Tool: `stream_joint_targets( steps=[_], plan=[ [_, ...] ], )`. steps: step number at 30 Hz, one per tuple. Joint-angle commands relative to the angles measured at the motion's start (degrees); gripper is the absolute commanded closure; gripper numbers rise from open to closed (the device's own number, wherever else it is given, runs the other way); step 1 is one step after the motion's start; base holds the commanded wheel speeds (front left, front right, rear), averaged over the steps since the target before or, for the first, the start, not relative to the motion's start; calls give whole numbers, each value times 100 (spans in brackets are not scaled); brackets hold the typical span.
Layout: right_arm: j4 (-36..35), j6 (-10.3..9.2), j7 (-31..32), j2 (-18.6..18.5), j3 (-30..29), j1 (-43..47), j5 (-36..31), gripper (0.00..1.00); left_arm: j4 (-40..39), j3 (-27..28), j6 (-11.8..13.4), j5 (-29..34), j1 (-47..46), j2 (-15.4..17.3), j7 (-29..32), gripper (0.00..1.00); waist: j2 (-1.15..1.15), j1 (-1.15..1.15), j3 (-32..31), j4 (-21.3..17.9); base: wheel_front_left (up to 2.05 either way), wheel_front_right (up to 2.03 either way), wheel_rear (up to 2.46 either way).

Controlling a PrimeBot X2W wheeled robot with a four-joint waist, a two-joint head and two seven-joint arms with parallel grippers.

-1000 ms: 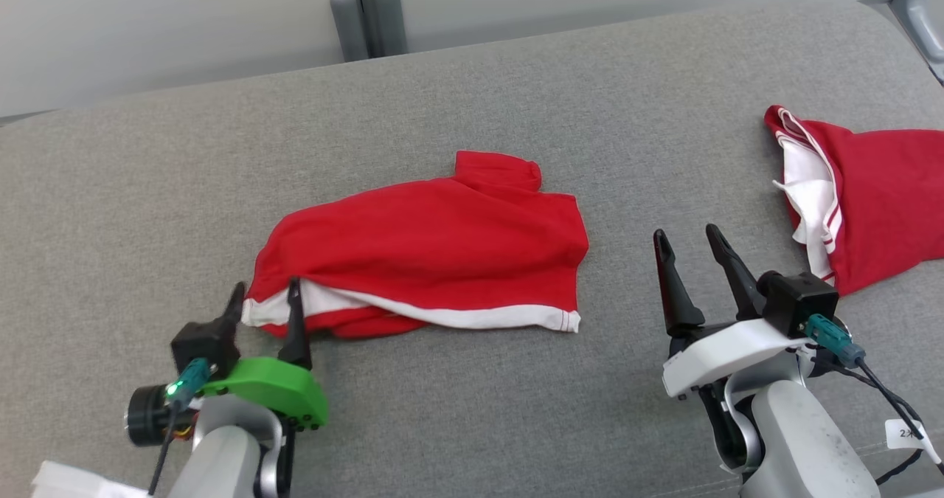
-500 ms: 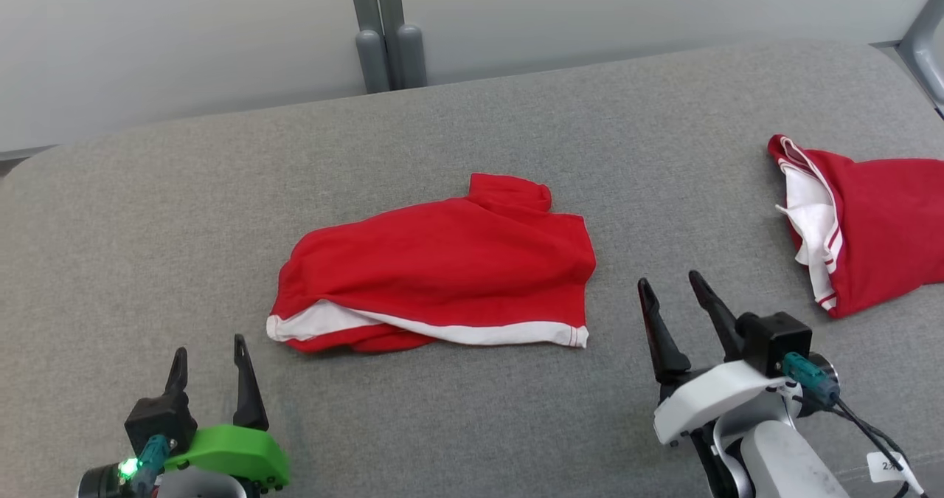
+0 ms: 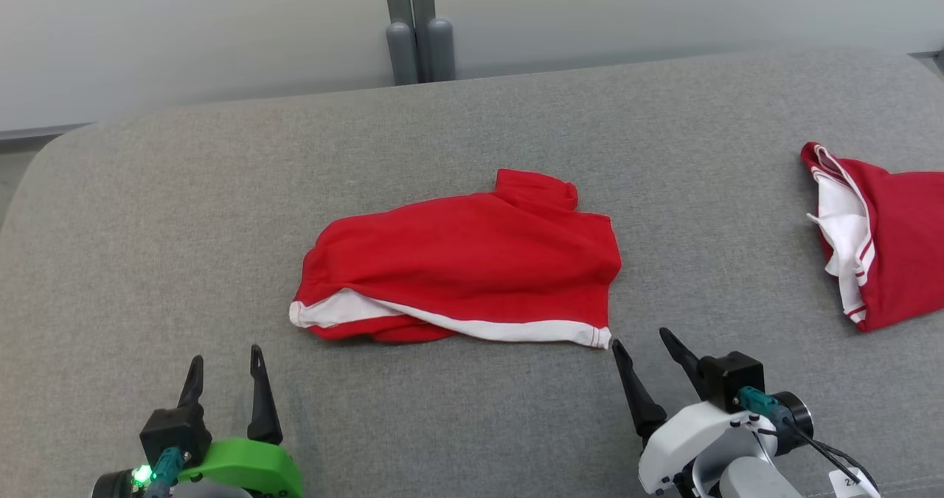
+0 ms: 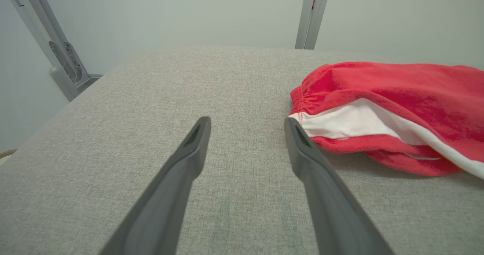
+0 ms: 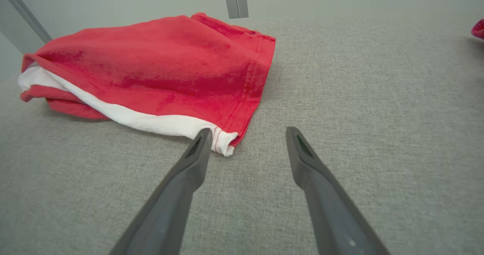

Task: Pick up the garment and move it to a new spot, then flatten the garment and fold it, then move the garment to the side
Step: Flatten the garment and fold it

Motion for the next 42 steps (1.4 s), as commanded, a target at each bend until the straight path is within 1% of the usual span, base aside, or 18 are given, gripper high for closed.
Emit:
stream_joint_targets(
  steps=[1,7,13,14,15,16,17,18,19,23,26,29,33,38,42],
  plan=[
    [54,-7,-14,-9,6,-101,-32,0,11,-32,-22,-55,-146,6,1,0,0,0,161,139,0,0,0],
    [323,-7,-13,-9,108,-322,-30,0,87,-205,-60,-212,-335,6,1,0,0,0,376,266,0,0,0],
    [466,-7,-14,-9,221,-436,-4,0,144,-337,-65,-269,-438,6,1,0,0,0,488,302,0,0,0],
    [470,-7,-13,-9,234,-450,-14,8,142,-354,-62,-278,-459,6,1,0,0,0,501,301,0,0,0],
    [465,-7,-13,-9,244,-459,-23,25,143,-363,-59,-284,-465,6,0,0,0,0,509,299,0,0,0],
    [458,-7,-13,-9,256,-464,-31,51,142,-377,-63,-286,-464,6,0,0,0,0,516,296,0,0,0],
    [447,-7,-13,-9,258,-467,-30,61,141,-389,-62,-290,-465,6,0,0,0,0,520,295,0,0,0],
    [437,-7,-14,-9,261,-471,-35,78,138,-398,-58,-299,-469,6,1,0,0,0,526,291,0,0,0],
    [424,-7,-13,-9,252,-479,-16,100,134,-402,-56,-307,-469,6,1,0,0,0,531,287,0,0,0],
    [394,-7,-13,-11,113,-513,-75,100,88,-428,-98,-374,-476,6,0,0,0,0,551,258,0,0,0],
    [351,-7,-14,-11,-124,-502,-162,100,69,-469,-137,-451,-477,6,1,0,0,0,551,229,0,0,0],
    [320,-7,-13,-17,-349,-476,-280,100,40,-563,-228,-562,-468,6,1,0,0,0,544,191,0,0,0],
    [300,-7,-13,-20,-515,-414,-367,100,30,-703,-277,-637,-419,6,1,0,0,0,532,145,0,0,0],
    [293,-7,-13,-19,-549,-419,-416,100,283,-864,-391,-806,-418,6,1,0,0,0,550,52,0,0,0],
    [267,-7,-14,-16,-542,-466,-398,100,649,-908,-485,-838,-629,9,-1,0,0,0,627,-41,0,0,0]
  ],
)
